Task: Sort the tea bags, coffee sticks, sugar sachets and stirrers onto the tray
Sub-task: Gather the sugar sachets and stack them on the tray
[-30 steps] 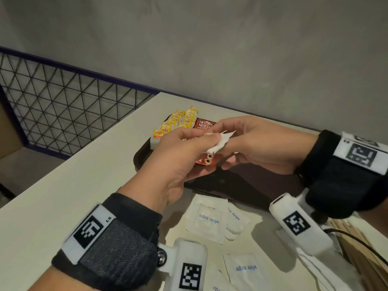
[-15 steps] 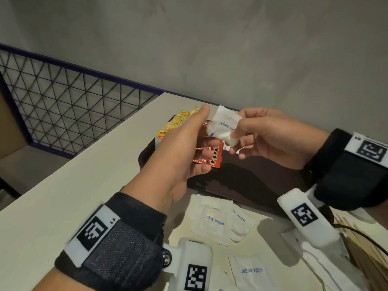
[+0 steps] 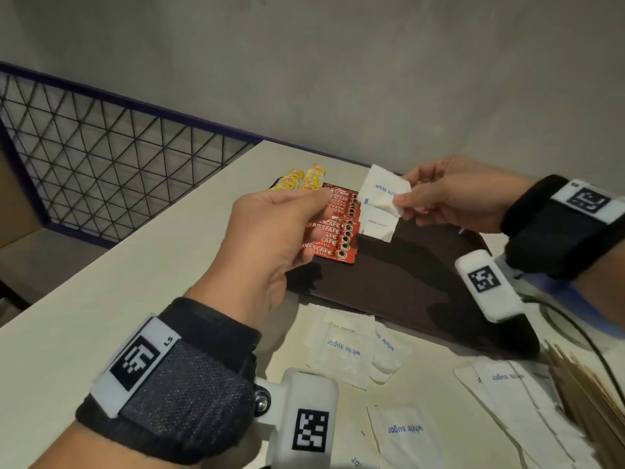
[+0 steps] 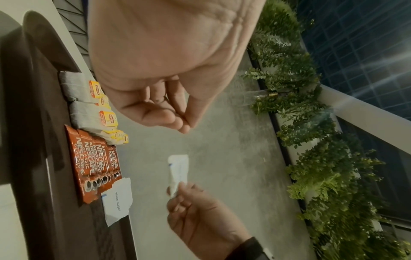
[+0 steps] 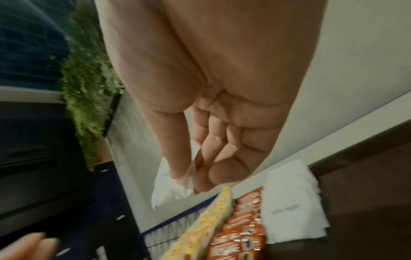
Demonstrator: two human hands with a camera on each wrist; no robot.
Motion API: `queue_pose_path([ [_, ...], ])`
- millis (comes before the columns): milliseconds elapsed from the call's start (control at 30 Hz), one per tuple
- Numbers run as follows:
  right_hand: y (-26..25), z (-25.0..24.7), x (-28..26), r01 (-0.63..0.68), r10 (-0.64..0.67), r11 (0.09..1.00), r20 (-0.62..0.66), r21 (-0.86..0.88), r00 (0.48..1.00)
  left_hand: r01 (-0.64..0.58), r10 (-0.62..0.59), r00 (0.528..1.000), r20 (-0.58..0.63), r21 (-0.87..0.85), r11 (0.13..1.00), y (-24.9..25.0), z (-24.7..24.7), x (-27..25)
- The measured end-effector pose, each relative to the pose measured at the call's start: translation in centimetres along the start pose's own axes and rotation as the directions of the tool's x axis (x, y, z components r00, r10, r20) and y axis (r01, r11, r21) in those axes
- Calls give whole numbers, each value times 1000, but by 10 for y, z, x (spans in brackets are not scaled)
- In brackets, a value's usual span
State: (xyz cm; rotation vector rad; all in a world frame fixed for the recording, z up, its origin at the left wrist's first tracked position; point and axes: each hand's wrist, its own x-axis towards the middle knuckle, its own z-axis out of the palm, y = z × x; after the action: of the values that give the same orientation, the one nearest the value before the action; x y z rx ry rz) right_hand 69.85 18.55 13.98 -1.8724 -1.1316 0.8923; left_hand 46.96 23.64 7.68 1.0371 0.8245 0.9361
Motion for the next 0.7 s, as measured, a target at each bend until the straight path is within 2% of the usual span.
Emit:
queue_pose_path([
  [100, 29, 0, 28, -134, 127, 984, -66, -120, 990, 7, -7, 1000, -6, -6, 1000, 2, 0, 0],
  [167, 44, 2, 43, -178, 160, 966, -107, -189, 981, 15, -15, 1000, 4, 2, 1000, 1, 1, 0],
  [333, 52, 9, 63, -206, 170, 927, -140, -314, 976, 23, -24, 1000, 20, 23, 999, -1, 2, 1],
  [567, 51, 12, 71, -247, 204, 904, -154, -349, 967, 32, -34, 999, 32, 48, 998, -3, 2, 2],
  [700, 51, 17, 69, -231, 160, 841, -183, -489, 970, 1, -8, 997, 74, 94, 996, -5, 6, -2],
])
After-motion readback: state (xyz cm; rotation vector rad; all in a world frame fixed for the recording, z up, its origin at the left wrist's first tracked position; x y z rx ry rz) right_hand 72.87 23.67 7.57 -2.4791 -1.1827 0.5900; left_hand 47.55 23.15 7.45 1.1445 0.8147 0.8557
